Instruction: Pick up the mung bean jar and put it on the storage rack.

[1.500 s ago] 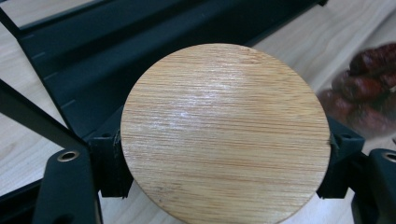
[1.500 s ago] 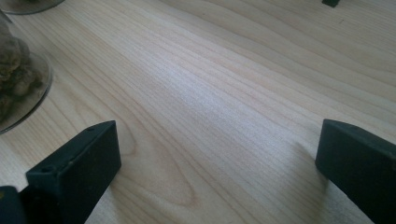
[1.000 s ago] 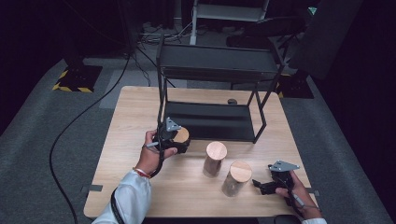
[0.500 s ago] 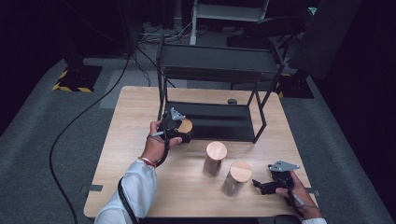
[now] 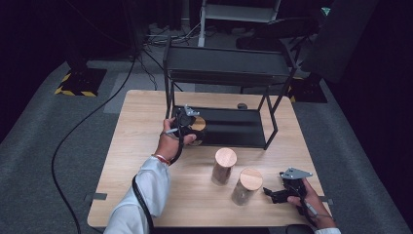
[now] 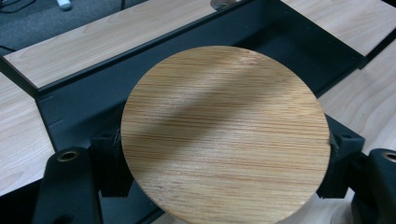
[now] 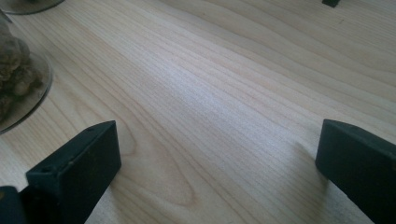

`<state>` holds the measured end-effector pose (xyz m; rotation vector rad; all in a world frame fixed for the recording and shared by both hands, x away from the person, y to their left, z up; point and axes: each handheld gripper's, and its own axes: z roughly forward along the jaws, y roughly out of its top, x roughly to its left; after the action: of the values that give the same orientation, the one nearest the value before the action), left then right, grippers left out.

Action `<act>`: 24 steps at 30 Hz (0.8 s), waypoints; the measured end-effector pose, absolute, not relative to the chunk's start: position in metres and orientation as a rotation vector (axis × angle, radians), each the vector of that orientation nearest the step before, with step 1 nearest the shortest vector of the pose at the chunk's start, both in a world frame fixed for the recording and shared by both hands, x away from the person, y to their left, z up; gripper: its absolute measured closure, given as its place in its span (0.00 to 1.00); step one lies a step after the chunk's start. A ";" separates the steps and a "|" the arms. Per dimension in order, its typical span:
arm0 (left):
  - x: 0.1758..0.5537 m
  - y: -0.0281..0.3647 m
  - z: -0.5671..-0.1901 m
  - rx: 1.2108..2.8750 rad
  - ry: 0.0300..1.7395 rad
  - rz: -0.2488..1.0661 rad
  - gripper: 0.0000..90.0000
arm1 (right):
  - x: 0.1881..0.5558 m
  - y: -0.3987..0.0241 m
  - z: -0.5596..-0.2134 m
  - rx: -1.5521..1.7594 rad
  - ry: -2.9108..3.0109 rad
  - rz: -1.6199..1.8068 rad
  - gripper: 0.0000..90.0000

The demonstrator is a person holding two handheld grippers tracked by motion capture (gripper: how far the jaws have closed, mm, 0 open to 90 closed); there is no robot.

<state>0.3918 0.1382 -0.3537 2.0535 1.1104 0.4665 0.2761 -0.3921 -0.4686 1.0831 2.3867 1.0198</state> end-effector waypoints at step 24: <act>0.430 0.126 -0.373 2.055 1.178 0.464 0.27 | 0.276 -0.392 -0.469 1.083 2.387 1.020 0.00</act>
<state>0.4299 0.1256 -0.3732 2.0553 1.1780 0.4641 0.2761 -0.3922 -0.4686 1.0829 2.3868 1.0199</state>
